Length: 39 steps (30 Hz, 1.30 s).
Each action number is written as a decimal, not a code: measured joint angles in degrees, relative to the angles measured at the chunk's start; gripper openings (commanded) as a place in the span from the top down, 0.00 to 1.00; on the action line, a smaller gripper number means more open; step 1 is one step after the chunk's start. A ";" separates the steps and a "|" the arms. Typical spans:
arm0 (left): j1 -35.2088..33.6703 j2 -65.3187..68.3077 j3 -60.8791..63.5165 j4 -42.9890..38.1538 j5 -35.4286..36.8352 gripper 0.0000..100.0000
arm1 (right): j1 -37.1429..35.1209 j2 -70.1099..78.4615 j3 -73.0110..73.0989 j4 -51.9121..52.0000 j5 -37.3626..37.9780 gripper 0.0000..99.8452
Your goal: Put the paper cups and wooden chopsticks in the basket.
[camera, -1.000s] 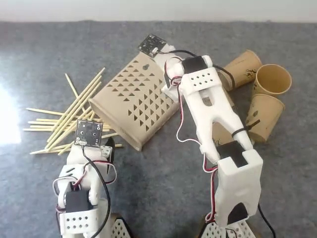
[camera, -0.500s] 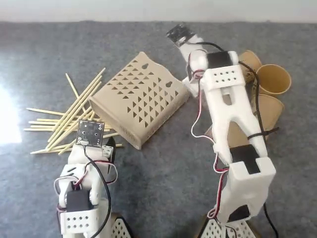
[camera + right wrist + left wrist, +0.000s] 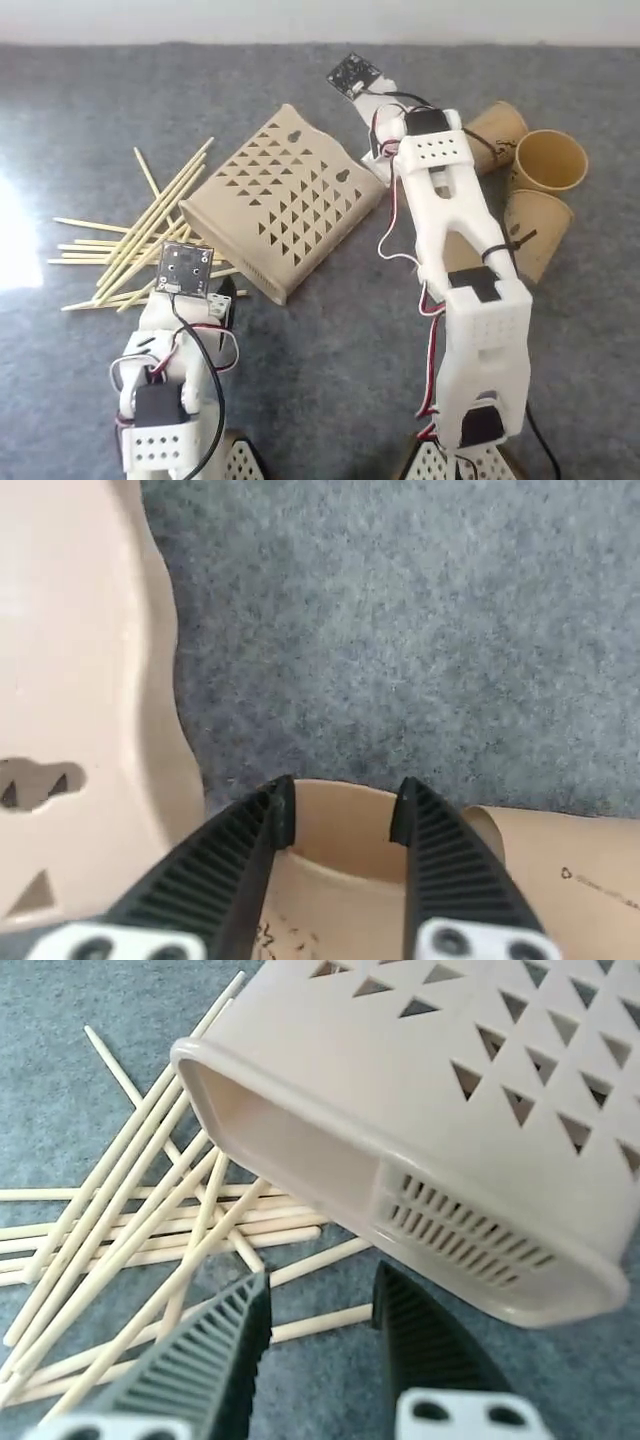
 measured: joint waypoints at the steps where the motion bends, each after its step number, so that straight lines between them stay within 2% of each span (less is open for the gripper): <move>1: 0.00 0.00 0.00 0.00 0.00 0.84 | 0.26 0.97 -0.88 0.70 0.00 0.88; 6: 0.00 0.00 0.00 0.00 0.00 0.84 | 0.18 2.73 -4.84 5.63 0.18 0.99; 13: 0.00 0.00 0.00 0.00 0.00 0.84 | -3.69 2.20 -8.18 12.22 0.18 0.97; 20: 0.00 0.00 0.00 0.00 0.00 0.84 | -6.95 -0.09 -8.44 13.36 0.18 0.83; 28: 0.00 0.00 0.00 0.00 0.00 0.84 | -7.47 -0.09 -9.41 15.56 0.18 0.83; 39: 0.00 0.00 0.00 0.00 0.00 0.84 | -10.64 -3.16 -17.49 25.23 0.18 0.83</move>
